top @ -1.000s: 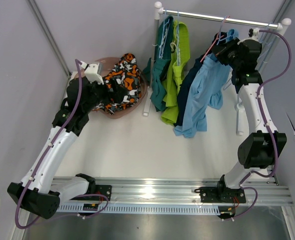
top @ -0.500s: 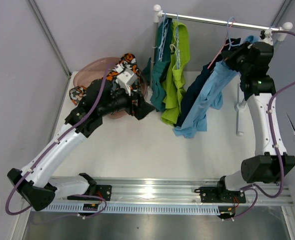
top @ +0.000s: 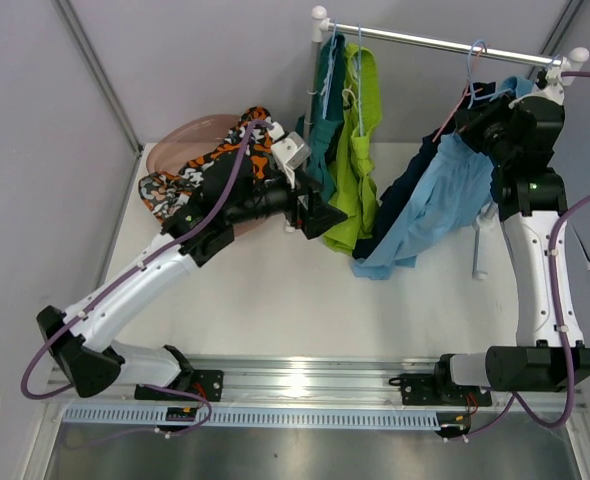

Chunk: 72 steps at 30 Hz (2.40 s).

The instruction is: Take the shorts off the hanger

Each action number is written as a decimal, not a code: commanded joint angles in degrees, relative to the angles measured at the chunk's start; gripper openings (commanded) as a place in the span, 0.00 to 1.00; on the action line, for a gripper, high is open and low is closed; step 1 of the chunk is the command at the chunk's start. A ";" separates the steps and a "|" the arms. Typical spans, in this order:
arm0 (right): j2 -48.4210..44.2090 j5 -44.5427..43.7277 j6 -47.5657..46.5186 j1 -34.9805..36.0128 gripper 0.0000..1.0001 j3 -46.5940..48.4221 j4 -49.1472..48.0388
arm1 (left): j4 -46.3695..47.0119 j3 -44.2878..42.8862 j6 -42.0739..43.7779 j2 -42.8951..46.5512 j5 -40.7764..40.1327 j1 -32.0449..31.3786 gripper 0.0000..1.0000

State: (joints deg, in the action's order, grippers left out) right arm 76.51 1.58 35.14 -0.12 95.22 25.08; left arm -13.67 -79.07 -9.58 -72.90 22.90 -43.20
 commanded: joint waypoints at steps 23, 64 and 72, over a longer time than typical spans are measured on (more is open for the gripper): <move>-3.73 -7.91 8.45 15.50 0.00 7.26 -10.40 | 19.04 -0.31 3.60 -9.01 5.25 -11.55 0.99; -6.54 -0.71 17.60 8.03 0.00 14.47 -0.82 | 22.72 28.20 9.57 20.71 -48.99 -36.78 0.99; -9.71 0.08 18.30 8.21 0.00 10.60 -0.82 | 25.18 10.35 16.18 7.35 -38.02 -29.84 0.99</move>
State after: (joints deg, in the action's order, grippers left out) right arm 69.01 0.38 52.75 7.81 105.47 30.61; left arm 9.72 -65.19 2.66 -62.02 -19.22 -74.78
